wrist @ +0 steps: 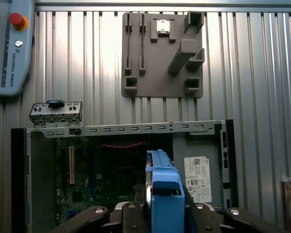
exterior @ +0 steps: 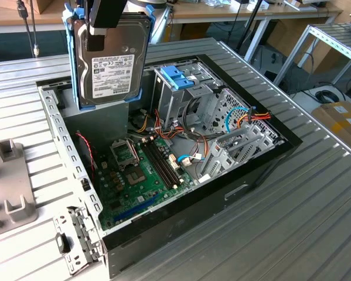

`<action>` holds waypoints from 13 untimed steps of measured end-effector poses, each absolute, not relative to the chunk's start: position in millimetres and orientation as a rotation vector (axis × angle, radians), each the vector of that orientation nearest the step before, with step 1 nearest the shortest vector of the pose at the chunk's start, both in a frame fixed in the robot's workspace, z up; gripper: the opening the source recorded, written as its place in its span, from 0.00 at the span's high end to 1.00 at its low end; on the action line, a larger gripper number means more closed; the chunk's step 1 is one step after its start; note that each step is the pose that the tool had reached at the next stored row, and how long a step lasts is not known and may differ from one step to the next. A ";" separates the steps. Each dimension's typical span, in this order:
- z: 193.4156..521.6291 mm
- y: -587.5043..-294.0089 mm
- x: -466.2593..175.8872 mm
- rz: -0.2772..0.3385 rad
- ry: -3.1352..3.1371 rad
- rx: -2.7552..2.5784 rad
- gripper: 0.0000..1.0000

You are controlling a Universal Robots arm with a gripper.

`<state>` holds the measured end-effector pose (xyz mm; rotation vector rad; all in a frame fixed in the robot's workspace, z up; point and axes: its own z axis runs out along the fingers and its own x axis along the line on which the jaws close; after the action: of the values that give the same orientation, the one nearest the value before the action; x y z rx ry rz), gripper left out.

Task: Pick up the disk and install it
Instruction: 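Pick up the disk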

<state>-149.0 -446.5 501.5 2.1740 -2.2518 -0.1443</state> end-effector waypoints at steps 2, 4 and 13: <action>501.5 -447.5 -148.9 -0.144 -2.252 2.174 0.63; 501.5 -448.3 -148.9 -0.144 -2.252 2.174 0.63; 501.4 -451.4 -148.8 -0.144 -2.252 2.174 0.63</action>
<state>-148.8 -451.4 501.4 2.1741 -2.2518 -0.1444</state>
